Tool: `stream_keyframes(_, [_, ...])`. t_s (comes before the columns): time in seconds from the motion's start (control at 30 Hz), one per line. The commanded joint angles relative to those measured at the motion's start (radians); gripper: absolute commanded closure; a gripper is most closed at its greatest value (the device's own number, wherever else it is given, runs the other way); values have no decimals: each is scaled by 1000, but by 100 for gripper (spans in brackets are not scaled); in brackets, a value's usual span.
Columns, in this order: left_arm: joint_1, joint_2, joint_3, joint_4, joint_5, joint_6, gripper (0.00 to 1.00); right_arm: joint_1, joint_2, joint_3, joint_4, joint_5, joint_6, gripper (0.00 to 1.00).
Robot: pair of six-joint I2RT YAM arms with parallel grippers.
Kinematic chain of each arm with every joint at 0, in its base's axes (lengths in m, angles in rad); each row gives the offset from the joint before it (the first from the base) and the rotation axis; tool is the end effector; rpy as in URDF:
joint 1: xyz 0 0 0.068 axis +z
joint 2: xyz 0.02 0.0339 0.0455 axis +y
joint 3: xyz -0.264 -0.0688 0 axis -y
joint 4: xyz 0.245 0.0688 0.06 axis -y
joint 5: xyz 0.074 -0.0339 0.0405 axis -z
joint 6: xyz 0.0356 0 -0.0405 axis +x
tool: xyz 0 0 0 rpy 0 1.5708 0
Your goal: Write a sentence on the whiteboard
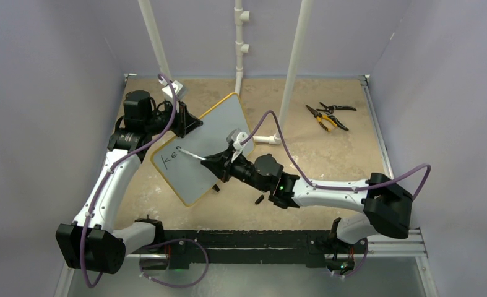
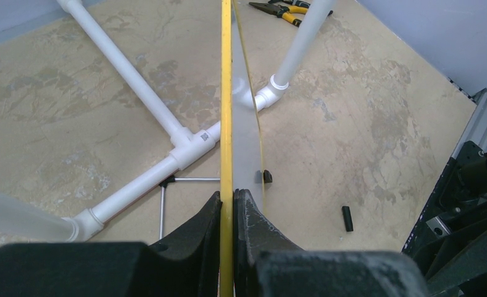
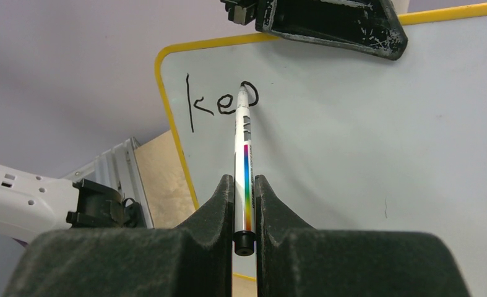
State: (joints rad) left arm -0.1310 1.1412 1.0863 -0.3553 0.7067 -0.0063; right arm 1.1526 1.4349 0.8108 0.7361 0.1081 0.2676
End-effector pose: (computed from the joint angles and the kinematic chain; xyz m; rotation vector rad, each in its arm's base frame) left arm 0.2455 -0.0557 0.3597 0.5779 1.8707 -0.7858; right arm 0.1362 0.2971 0.2928 -0.5790 1.4412 1.0671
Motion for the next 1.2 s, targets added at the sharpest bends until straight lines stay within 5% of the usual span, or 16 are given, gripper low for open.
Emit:
stream_keyframes(0.0, [6, -1, -7, 29, 25, 31, 100, -2, 4, 27, 18, -27, -9, 100])
stream_keyframes(1.17, [11, -1, -7, 33, 31, 28, 100, -2, -102, -69, 46, 60, 33, 100])
